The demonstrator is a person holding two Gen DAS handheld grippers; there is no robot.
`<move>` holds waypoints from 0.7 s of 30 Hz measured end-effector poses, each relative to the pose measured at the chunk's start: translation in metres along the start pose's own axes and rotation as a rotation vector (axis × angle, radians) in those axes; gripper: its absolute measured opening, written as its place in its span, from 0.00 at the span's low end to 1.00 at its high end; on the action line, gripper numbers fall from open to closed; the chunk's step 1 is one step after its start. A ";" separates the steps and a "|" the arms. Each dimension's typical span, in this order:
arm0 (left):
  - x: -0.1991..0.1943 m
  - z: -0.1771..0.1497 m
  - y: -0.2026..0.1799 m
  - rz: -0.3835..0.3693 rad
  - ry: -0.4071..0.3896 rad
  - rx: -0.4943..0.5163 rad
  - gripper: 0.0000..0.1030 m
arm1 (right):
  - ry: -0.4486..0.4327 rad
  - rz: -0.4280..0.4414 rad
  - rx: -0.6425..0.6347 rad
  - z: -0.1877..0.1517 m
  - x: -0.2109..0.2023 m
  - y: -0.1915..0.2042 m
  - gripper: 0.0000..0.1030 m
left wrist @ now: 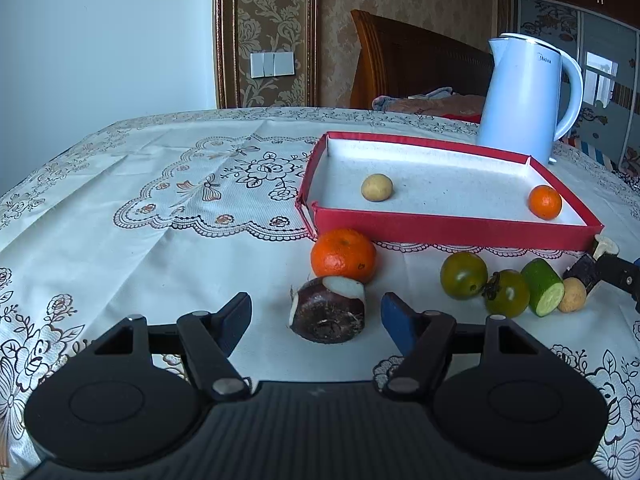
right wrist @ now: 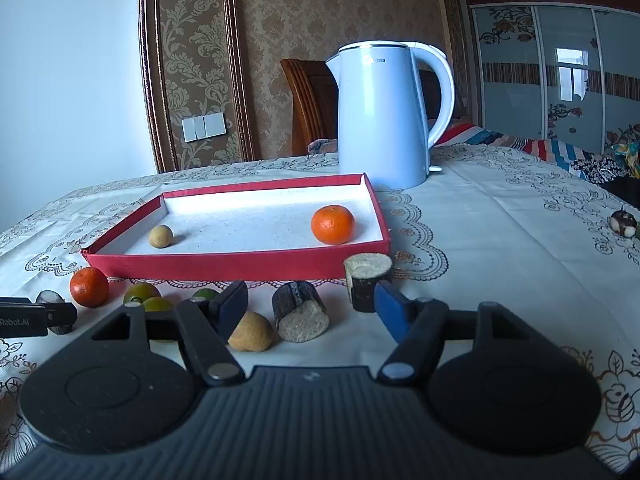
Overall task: Organize fruits
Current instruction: 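Withdraw both grippers from the tray back toward the remaining fruits, then move right gripper to the bark-covered cylinder while left gripper hovers over the purple fruit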
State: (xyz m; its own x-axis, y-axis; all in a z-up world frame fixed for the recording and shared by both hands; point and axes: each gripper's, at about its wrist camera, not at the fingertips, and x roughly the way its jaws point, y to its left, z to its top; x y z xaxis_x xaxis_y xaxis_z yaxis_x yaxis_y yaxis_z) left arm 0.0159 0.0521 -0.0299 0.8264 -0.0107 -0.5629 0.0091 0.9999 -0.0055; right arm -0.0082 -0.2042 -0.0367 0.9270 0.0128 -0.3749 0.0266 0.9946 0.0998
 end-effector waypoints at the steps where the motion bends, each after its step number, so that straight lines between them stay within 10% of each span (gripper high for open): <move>1: 0.001 0.000 0.000 0.000 0.003 0.000 0.69 | 0.000 0.000 0.000 0.000 0.000 0.000 0.66; 21: 0.009 -0.004 -0.001 0.002 0.028 0.004 0.69 | 0.060 -0.088 0.036 -0.009 -0.015 -0.039 0.72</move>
State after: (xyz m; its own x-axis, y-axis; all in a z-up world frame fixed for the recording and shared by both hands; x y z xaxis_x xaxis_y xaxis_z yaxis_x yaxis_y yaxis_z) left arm 0.0215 0.0507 -0.0384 0.8106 -0.0083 -0.5855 0.0092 1.0000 -0.0013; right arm -0.0262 -0.2426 -0.0430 0.8962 -0.0676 -0.4385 0.1217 0.9879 0.0966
